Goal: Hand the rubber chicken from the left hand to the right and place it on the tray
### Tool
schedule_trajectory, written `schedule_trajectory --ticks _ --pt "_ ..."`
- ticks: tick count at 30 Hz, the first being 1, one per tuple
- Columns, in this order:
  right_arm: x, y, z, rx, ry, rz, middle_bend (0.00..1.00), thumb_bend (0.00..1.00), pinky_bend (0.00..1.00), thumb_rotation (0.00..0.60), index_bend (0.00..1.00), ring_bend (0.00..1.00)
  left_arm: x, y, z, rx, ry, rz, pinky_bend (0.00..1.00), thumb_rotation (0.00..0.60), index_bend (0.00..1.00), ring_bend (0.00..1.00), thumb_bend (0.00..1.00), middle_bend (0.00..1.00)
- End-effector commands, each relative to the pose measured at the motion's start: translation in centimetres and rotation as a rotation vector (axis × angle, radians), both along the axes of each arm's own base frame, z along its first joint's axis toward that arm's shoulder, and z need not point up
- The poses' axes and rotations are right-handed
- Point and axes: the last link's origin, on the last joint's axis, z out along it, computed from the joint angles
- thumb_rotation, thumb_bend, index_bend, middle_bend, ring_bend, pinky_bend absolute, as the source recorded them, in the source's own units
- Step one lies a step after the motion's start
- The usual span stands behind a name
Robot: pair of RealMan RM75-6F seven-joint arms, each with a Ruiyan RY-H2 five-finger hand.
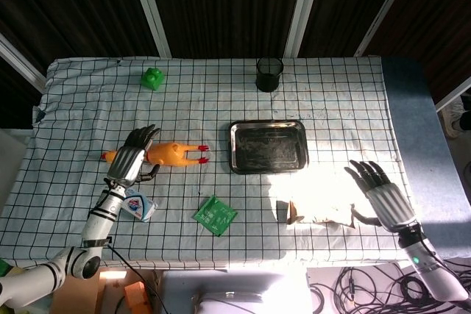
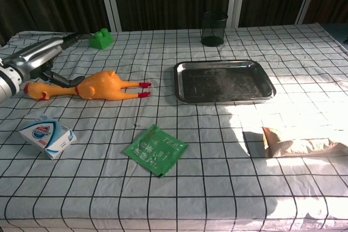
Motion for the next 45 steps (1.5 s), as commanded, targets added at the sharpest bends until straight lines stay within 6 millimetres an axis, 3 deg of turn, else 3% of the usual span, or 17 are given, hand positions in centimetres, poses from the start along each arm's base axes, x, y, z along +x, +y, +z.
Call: schedule_trajectory --ticks 1,9,24,32,40,43,45 --pt "-0.2 0.4 0.3 0.001 0.002 -0.008 0.00 0.18 0.00 0.600 0.00 0.00 -3.2 1.0 1.8 0.017 0.112 0.124 0.07 0.600 0.01 0.00 0.36 0.03" --pt "0.1 1.5 1.1 -0.020 0.020 -0.008 0.00 0.18 0.00 0.600 0.00 0.00 -4.8 1.1 0.1 -0.075 0.155 0.208 0.06 0.600 0.07 0.00 0.35 0.04" --pt "-0.7 2.2 2.3 -0.033 0.016 -0.054 0.00 0.18 0.00 0.600 0.00 0.00 -5.4 2.9 -2.4 -0.057 0.191 0.198 0.08 0.600 0.44 0.01 0.38 0.15" --pt "-0.8 2.2 2.6 -0.032 0.010 -0.036 0.00 0.18 0.00 0.600 0.00 0.00 -4.9 3.1 -2.7 -0.044 0.133 0.166 0.14 0.600 0.59 0.10 0.62 0.30" --pt "-0.9 2.4 3.1 -0.047 -0.005 -0.041 0.00 0.18 0.00 0.600 0.00 0.00 -3.1 2.9 -1.0 0.045 -0.068 0.066 0.21 0.600 0.56 0.21 0.74 0.50" --pt "-0.5 2.4 3.1 -0.050 -0.024 -0.018 0.00 0.18 0.00 0.600 0.00 0.00 -2.4 2.5 -0.7 0.046 -0.159 0.037 0.30 0.600 0.55 0.28 0.82 0.57" --pt "-0.1 2.2 3.0 -0.047 -0.036 0.015 0.00 0.18 0.00 0.600 0.00 0.00 -1.9 2.1 -0.4 0.023 -0.230 0.018 0.41 0.600 0.53 0.34 0.87 0.63"
